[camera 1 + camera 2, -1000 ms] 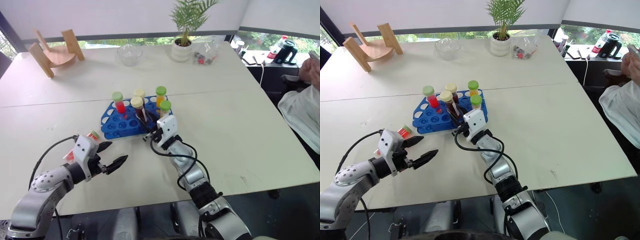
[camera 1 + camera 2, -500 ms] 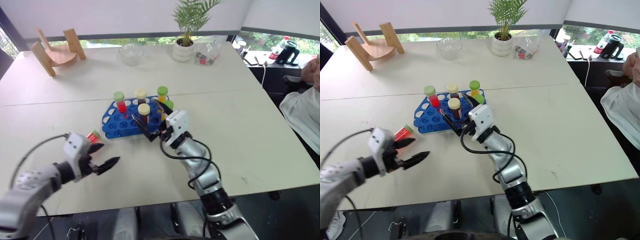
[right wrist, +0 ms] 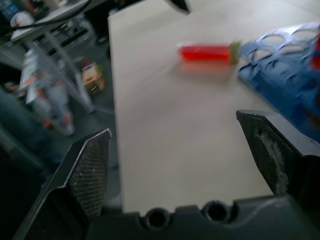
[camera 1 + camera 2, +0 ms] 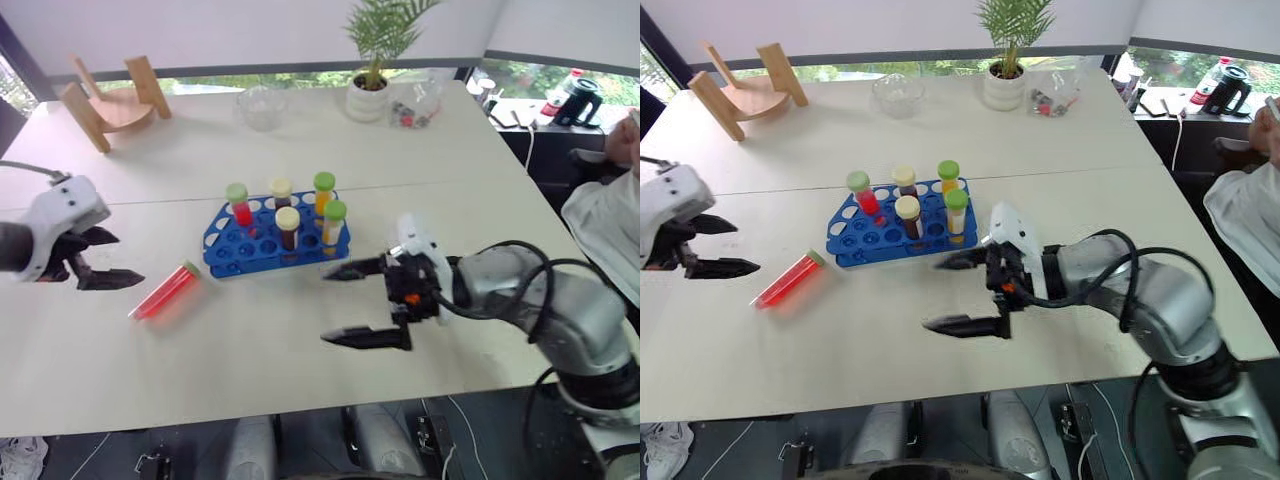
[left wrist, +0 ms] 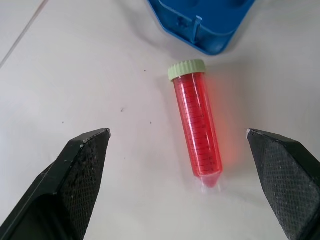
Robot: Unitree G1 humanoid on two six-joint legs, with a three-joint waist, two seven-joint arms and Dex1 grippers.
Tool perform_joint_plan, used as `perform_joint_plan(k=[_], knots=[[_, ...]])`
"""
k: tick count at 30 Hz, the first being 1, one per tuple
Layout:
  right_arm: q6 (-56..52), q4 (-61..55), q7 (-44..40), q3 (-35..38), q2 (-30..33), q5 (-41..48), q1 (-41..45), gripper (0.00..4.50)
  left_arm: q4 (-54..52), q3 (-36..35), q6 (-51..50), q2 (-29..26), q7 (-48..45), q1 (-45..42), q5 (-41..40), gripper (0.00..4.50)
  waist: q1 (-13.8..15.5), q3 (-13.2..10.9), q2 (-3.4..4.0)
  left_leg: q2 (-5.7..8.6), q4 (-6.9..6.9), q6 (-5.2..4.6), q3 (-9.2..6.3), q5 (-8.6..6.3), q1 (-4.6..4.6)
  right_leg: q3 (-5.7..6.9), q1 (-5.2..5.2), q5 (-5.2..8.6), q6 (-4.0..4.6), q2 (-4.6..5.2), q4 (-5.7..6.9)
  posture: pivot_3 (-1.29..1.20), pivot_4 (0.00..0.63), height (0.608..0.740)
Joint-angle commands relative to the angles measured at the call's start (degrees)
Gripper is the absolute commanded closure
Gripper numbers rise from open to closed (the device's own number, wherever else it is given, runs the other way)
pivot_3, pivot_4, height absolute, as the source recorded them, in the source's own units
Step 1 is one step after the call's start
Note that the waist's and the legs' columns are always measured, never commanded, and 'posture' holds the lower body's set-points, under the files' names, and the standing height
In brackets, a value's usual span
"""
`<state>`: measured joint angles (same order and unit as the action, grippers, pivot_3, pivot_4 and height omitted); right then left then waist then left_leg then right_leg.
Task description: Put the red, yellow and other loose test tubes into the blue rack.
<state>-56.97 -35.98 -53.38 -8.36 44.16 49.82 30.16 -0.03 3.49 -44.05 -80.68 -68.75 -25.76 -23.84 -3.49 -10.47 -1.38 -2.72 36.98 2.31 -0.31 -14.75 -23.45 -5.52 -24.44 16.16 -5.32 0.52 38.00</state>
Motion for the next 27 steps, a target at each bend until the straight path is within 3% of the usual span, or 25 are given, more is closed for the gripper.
perform_joint_plan(k=[1,5,11,14,19,20,22,24,27], knots=[[-3.22,-2.06,-0.77,2.46,1.31,5.63,2.36,0.06,7.98,11.59,-3.17,5.07,-6.60,-12.18,8.66,0.00,0.26,0.00,0.00,0.01,0.03,-0.02,0.01,-0.01,-0.01,0.00,0.00,-0.01,-0.04,-0.01,0.02,0.00,0.150,0.740],[-3.95,-2.47,0.89,3.61,2.12,6.54,3.01,0.06,13.53,19.24,-6.87,11.26,-10.89,-19.54,13.26,0.00,0.53,-0.01,-0.05,0.02,0.15,-0.08,0.04,-0.04,-0.09,-0.04,-0.01,-0.07,-0.22,0.01,0.01,0.00,0.150,0.740],[-3.77,-3.10,5.68,5.24,0.66,7.54,2.21,0.06,15.38,23.14,-6.05,16.02,-11.75,-19.55,17.27,0.00,0.87,-0.01,-0.06,0.01,0.14,-0.17,-0.02,-0.09,-0.12,-0.03,-0.05,-0.06,-0.25,0.00,0.08,0.00,0.150,0.740],[-3.52,-3.31,7.21,5.37,0.55,7.65,1.75,0.00,17.59,21.84,-6.10,20.67,-9.03,-19.41,17.59,0.86,1.06,-0.01,-0.07,0.02,0.21,-0.17,-0.02,-0.09,-0.13,-0.03,-0.03,-0.06,-0.26,0.04,0.12,0.00,0.150,0.740],[-2.87,-3.17,8.17,4.65,0.80,6.68,1.76,0.00,17.77,22.53,-5.45,22.05,-9.07,-17.84,19.49,3.36,1.14,0.02,-0.07,0.04,0.31,-0.17,-0.02,-0.09,-0.11,-0.03,0.03,-0.07,-0.27,0.06,0.14,0.00,0.150,0.740],[-2.69,-2.65,8.34,4.38,0.57,6.29,1.72,0.00,17.95,22.63,-5.14,21.99,-9.21,-17.36,19.80,3.66,1.14,0.02,-0.06,0.04,0.31,-0.17,-0.02,-0.09,-0.10,-0.03,0.03,-0.07,-0.27,0.06,0.14,0.00,0.150,0.740],[-1.45,-1.46,7.54,3.80,0.91,4.50,0.78,0.00,18.79,21.38,-5.52,22.75,-8.99,-16.78,19.12,3.68,1.12,0.05,-0.02,0.03,0.30,-0.18,-0.03,-0.09,-0.06,-0.03,0.05,-0.07,-0.27,0.05,0.16,0.00,0.150,0.740],[0.46,-0.83,6.54,3.89,1.79,2.25,-0.96,0.00,21.89,14.93,-2.60,24.12,-5.37,-15.60,16.95,3.68,1.16,0.13,0.11,0.03,0.29,-0.18,-0.03,-0.09,-0.03,-0.03,0.08,-0.07,-0.27,0.05,0.15,0.00,0.150,0.740],[4.05,-0.05,4.45,5.45,3.41,-0.45,-4.91,0.00,26.32,-3.22,10.19,26.61,0.90,-12.02,9.73,3.68,1.49,0.14,0.15,0.03,0.31,-0.18,-0.03,-0.08,-0.01,-0.02,0.09,-0.07,-0.27,0.06,0.19,0.00,0.150,0.740]])
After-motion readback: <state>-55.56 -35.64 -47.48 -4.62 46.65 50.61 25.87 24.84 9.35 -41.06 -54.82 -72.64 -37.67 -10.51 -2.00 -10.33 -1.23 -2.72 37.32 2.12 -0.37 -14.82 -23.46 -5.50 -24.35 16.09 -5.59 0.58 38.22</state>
